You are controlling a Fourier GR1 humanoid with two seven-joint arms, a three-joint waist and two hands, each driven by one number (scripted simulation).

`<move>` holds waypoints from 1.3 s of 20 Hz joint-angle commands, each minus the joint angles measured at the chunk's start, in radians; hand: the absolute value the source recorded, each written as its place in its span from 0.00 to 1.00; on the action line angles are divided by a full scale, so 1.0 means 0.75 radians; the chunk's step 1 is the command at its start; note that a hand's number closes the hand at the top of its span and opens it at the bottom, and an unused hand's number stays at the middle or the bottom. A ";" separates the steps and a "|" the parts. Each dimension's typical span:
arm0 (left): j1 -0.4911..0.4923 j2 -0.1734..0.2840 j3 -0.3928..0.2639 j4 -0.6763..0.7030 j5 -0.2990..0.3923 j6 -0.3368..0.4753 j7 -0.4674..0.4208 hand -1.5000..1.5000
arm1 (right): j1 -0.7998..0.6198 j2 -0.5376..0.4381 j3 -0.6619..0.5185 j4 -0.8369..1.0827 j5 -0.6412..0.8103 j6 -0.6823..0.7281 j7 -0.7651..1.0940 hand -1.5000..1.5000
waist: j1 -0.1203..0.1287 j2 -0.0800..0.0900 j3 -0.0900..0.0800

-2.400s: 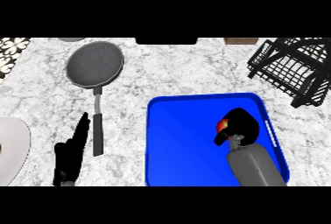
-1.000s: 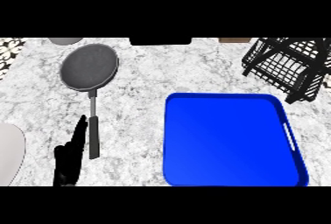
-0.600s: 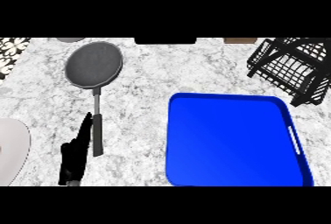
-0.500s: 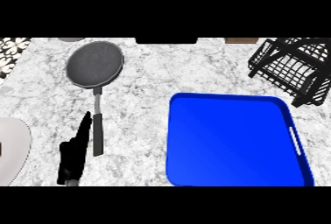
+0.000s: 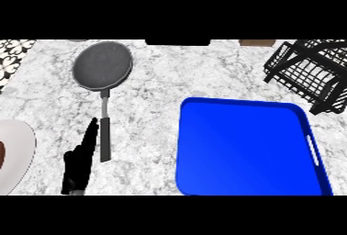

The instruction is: Pick the tomato from the tray and place it in the tiered basket

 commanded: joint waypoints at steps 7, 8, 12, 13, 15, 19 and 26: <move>0.066 -0.017 -0.021 -0.073 -0.031 0.000 0.087 0.50 | -0.254 0.050 0.213 0.459 0.135 -0.124 -0.268 1.00 | -0.001 0.003 -0.002; -0.063 0.000 0.025 0.013 -0.003 -0.034 0.110 0.50 | -0.318 0.024 0.231 0.614 0.147 -0.103 -0.323 1.00 | 0.007 0.009 -0.002; 0.035 0.030 0.032 -0.068 0.006 -0.063 0.108 0.50 | -0.321 0.158 0.312 0.666 0.255 -0.251 -0.327 1.00 | 0.004 0.004 -0.002; 0.014 -0.035 -0.010 -0.034 -0.034 -0.015 0.079 0.50 | -0.392 0.130 0.305 0.825 0.251 -0.231 -0.409 1.00 | 0.011 0.008 -0.002; -0.017 -0.008 0.052 0.092 -0.008 -0.056 -0.010 0.50 | -0.445 0.163 0.322 0.928 0.300 -0.295 -0.416 1.00 | 0.010 0.011 -0.003; -0.023 0.031 0.089 0.021 0.017 -0.084 0.054 0.50 | -0.482 0.181 0.288 1.123 0.341 -0.424 -0.503 1.00 | 0.009 0.011 -0.002; 0.015 -0.067 0.004 0.049 -0.051 -0.026 0.005 0.50 | -0.524 0.347 0.107 1.270 0.148 -0.526 -0.543 0.00 | 0.011 0.014 0.000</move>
